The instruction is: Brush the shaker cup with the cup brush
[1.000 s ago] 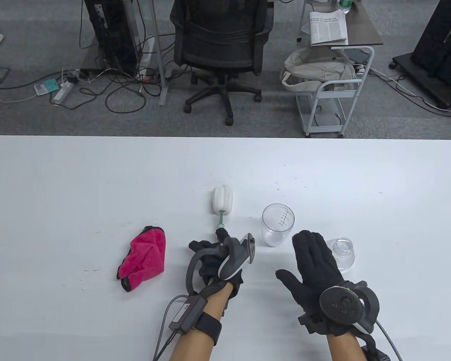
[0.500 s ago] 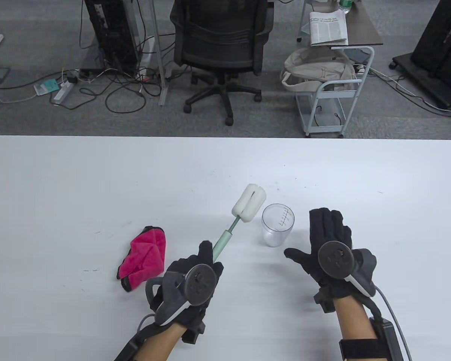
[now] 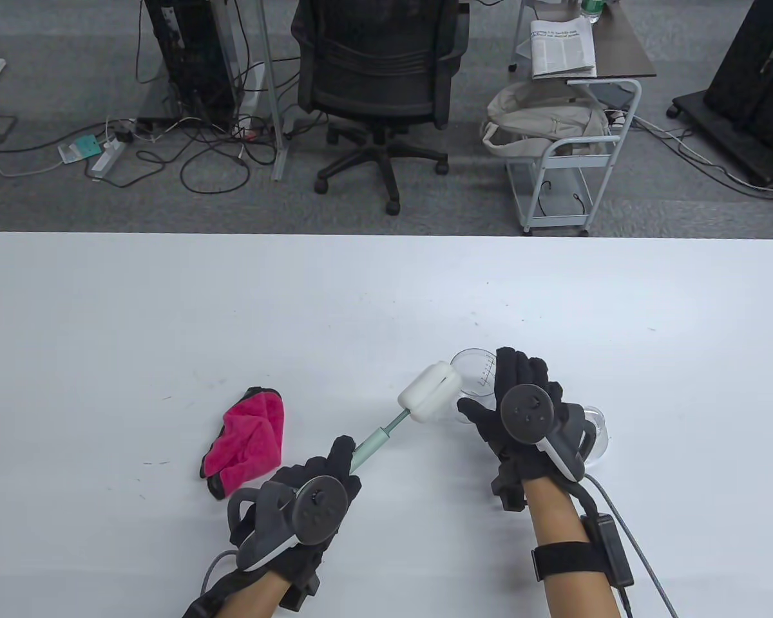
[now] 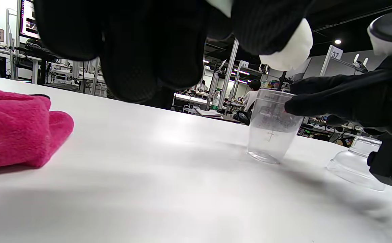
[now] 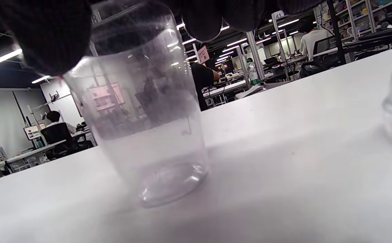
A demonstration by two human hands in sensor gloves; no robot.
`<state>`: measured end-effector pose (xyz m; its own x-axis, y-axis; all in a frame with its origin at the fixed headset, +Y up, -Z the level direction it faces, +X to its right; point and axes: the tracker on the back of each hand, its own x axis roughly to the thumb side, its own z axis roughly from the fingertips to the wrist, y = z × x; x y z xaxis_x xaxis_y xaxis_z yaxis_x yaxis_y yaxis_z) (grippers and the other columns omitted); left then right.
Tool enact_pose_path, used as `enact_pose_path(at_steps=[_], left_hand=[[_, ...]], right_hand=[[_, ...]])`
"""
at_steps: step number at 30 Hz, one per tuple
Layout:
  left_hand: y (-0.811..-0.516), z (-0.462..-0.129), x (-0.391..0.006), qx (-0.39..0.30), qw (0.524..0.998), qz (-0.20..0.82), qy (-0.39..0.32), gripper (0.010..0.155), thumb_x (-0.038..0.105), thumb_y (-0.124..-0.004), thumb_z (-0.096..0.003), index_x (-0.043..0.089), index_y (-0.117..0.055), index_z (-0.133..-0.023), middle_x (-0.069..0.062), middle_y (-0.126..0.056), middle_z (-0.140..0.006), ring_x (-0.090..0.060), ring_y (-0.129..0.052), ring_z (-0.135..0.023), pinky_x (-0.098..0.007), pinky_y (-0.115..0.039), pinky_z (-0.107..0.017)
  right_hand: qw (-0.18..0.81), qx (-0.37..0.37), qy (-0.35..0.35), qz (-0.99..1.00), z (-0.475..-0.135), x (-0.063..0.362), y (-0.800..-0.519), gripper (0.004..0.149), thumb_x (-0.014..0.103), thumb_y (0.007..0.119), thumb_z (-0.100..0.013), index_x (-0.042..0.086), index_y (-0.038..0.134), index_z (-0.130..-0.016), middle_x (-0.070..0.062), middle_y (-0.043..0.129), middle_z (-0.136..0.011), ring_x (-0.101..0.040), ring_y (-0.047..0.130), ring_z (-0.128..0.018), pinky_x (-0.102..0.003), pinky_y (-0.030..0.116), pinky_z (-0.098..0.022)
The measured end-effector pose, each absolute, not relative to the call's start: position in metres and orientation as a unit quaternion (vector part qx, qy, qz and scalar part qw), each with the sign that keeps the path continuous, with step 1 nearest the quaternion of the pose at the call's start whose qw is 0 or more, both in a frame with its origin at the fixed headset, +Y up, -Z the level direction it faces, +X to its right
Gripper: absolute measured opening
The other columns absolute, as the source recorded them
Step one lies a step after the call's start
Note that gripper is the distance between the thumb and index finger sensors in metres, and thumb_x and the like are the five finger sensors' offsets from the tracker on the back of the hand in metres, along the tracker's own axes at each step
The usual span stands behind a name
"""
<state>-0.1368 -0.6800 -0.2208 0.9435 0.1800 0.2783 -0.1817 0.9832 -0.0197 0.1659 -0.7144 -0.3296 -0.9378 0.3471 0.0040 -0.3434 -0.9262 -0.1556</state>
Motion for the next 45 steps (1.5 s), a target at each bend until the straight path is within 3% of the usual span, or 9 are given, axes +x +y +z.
enact_pose_path(at_steps=[11, 16, 19, 24, 28, 35, 38, 40, 45], left_hand=[[-0.680, -0.222, -0.137, -0.006, 0.987, 0.084, -0.139, 0.059, 0.042, -0.074, -0.0576, 0.022, -0.053, -0.109, -0.010, -0.093, -0.085, -0.038, -0.100, -0.073, -0.063, -0.076, -0.060], [-0.681, -0.222, -0.138, -0.010, 0.987, 0.080, -0.138, 0.058, 0.042, -0.075, -0.0575, 0.023, -0.054, -0.109, -0.010, -0.094, -0.085, -0.039, -0.100, -0.073, -0.063, -0.076, -0.060], [-0.680, -0.222, -0.138, -0.007, 0.987, 0.080, -0.140, 0.058, 0.042, -0.075, -0.0574, 0.023, -0.055, -0.109, -0.010, -0.094, -0.085, -0.038, -0.100, -0.073, -0.063, -0.076, -0.060], [-0.669, -0.215, -0.142, 0.044, 0.982, 0.100, -0.153, 0.058, 0.042, -0.076, -0.0569, 0.023, -0.057, -0.109, -0.007, -0.098, -0.073, -0.034, -0.103, -0.064, -0.062, -0.077, -0.060], [-0.666, -0.211, -0.139, 0.029, 0.978, 0.087, -0.185, 0.058, 0.042, -0.077, -0.0563, 0.024, -0.058, -0.108, -0.004, -0.099, -0.061, -0.029, -0.104, -0.054, -0.061, -0.077, -0.059], [-0.669, -0.203, -0.121, 0.013, 0.971, 0.008, -0.240, 0.058, 0.042, -0.080, -0.0552, 0.024, -0.062, -0.107, -0.002, -0.099, -0.053, -0.027, -0.103, -0.044, -0.061, -0.077, -0.059], [-0.676, -0.201, -0.114, 0.023, 0.968, -0.020, -0.250, 0.057, 0.043, -0.079, -0.0540, 0.023, -0.064, -0.105, -0.001, -0.099, -0.051, -0.025, -0.103, -0.043, -0.061, -0.078, -0.059], [-0.672, -0.200, -0.119, 0.051, 0.961, 0.013, -0.271, 0.057, 0.043, -0.081, -0.0535, 0.022, -0.066, -0.104, 0.001, -0.099, -0.051, -0.024, -0.103, -0.046, -0.061, -0.077, -0.061], [-0.664, -0.197, -0.121, 0.087, 0.952, 0.023, -0.293, 0.056, 0.040, -0.083, -0.0532, 0.019, -0.067, -0.103, 0.001, -0.098, -0.053, -0.025, -0.102, -0.058, -0.064, -0.077, -0.060]], right_hand=[[0.179, -0.020, -0.089, 0.980, -0.336, 0.157, -0.709, 0.106, 0.078, 0.074, -0.040, 0.017, 0.027, -0.114, -0.014, 0.038, -0.120, -0.047, 0.044, -0.111, -0.067, 0.048, -0.076], [0.181, -0.027, -0.108, 0.977, -0.342, 0.150, -0.714, 0.095, 0.071, 0.075, -0.046, 0.018, 0.033, -0.112, -0.011, 0.047, -0.117, -0.041, 0.053, -0.110, -0.064, 0.053, -0.076], [0.214, -0.024, -0.114, 0.970, -0.338, 0.149, -0.713, 0.100, 0.068, 0.082, -0.045, 0.016, 0.029, -0.112, -0.012, 0.048, -0.115, -0.041, 0.059, -0.107, -0.063, 0.053, -0.077], [0.210, 0.067, -0.161, 0.962, -0.319, 0.151, -0.686, 0.109, 0.060, 0.090, -0.042, 0.018, 0.016, -0.111, -0.013, 0.038, -0.114, -0.044, 0.062, -0.106, -0.062, 0.054, -0.078], [0.154, 0.168, -0.201, 0.953, -0.288, 0.146, -0.667, 0.111, 0.056, 0.093, -0.041, 0.018, 0.015, -0.110, -0.015, 0.040, -0.114, -0.044, 0.066, -0.103, -0.065, 0.050, -0.076], [-0.096, 0.315, -0.227, 0.916, -0.232, 0.095, -0.670, 0.111, 0.058, 0.093, -0.039, 0.020, 0.017, -0.111, -0.014, 0.046, -0.114, -0.043, 0.071, -0.101, -0.067, 0.052, -0.075], [-0.074, 0.358, -0.229, 0.902, -0.212, 0.071, -0.670, 0.112, 0.052, 0.097, -0.037, 0.020, 0.019, -0.111, -0.016, 0.049, -0.112, -0.048, 0.070, -0.099, -0.069, 0.050, -0.076], [-0.148, 0.353, -0.298, 0.874, -0.211, 0.075, -0.671, 0.112, 0.061, 0.091, -0.034, 0.021, 0.019, -0.110, -0.011, 0.053, -0.111, -0.040, 0.076, -0.097, -0.063, 0.058, -0.076], [0.004, 0.333, -0.243, 0.911, -0.236, 0.110, -0.672, 0.108, 0.067, 0.081, -0.036, 0.021, 0.017, -0.110, -0.011, 0.044, -0.115, -0.041, 0.067, -0.102, -0.062, 0.055, -0.077]])
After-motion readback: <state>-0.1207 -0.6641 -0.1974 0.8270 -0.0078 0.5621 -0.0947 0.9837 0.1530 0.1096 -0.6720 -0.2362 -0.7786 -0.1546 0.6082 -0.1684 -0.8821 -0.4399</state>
